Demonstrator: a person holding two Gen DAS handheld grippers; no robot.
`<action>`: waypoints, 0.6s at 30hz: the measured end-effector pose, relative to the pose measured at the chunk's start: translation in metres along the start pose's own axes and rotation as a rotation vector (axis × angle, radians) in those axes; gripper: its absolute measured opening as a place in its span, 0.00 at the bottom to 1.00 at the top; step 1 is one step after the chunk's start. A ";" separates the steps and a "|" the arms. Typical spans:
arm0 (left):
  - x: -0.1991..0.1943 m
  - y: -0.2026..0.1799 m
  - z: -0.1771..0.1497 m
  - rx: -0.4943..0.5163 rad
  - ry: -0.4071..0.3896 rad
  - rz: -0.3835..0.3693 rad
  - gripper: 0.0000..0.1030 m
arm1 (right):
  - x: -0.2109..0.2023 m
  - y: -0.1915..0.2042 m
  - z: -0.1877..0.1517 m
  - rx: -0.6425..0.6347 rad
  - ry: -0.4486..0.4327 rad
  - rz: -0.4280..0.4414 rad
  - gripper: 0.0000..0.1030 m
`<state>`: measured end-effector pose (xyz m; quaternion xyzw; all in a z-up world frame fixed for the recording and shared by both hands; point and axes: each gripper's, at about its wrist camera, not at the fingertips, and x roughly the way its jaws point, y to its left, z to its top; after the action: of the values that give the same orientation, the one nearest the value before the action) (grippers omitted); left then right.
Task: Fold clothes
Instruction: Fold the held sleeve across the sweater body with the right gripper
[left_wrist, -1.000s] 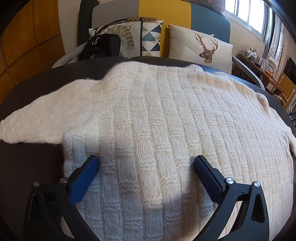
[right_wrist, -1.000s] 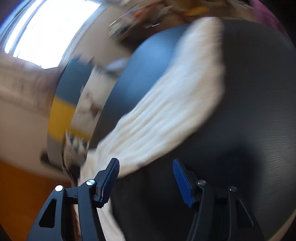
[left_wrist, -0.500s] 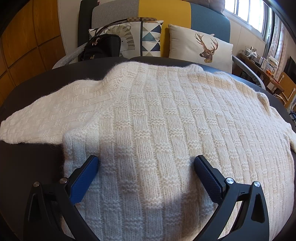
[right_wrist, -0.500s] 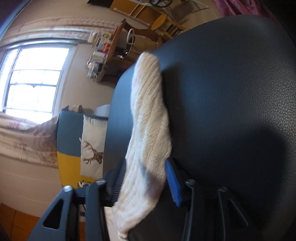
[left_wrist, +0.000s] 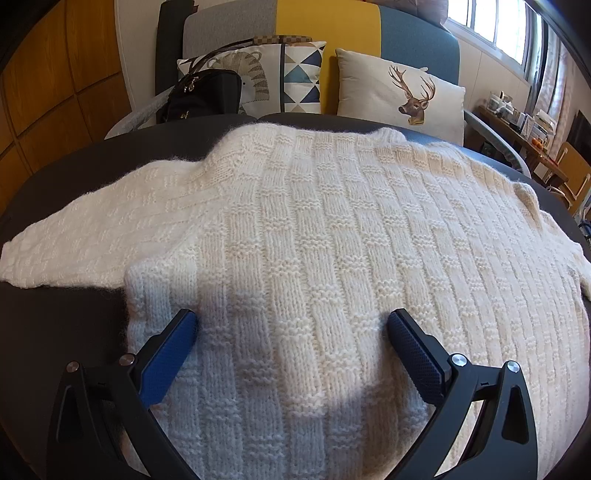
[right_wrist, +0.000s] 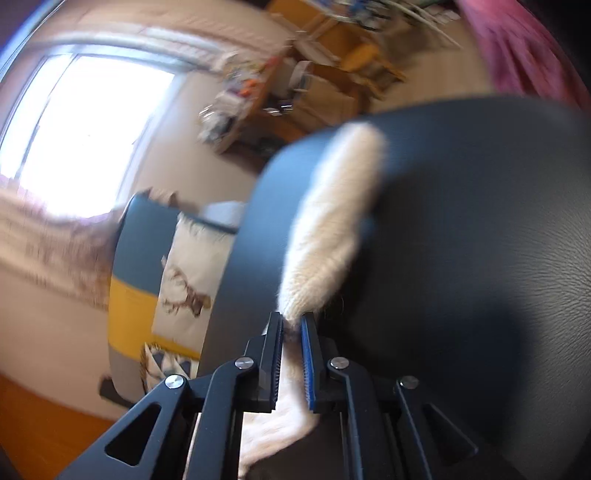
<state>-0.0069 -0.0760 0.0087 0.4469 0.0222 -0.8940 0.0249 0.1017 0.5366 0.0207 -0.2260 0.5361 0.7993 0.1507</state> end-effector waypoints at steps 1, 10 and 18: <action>0.000 0.000 0.000 0.000 0.000 0.000 1.00 | 0.001 0.018 -0.007 -0.054 0.006 0.014 0.04; 0.000 0.000 -0.001 -0.007 -0.004 -0.009 1.00 | 0.036 0.194 -0.123 -0.527 0.184 0.223 0.04; 0.000 0.002 -0.002 -0.015 -0.007 -0.022 1.00 | 0.069 0.145 -0.154 -0.357 0.339 0.131 0.22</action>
<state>-0.0052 -0.0778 0.0081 0.4434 0.0337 -0.8955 0.0183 0.0030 0.3391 0.0493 -0.3447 0.4174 0.8400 -0.0356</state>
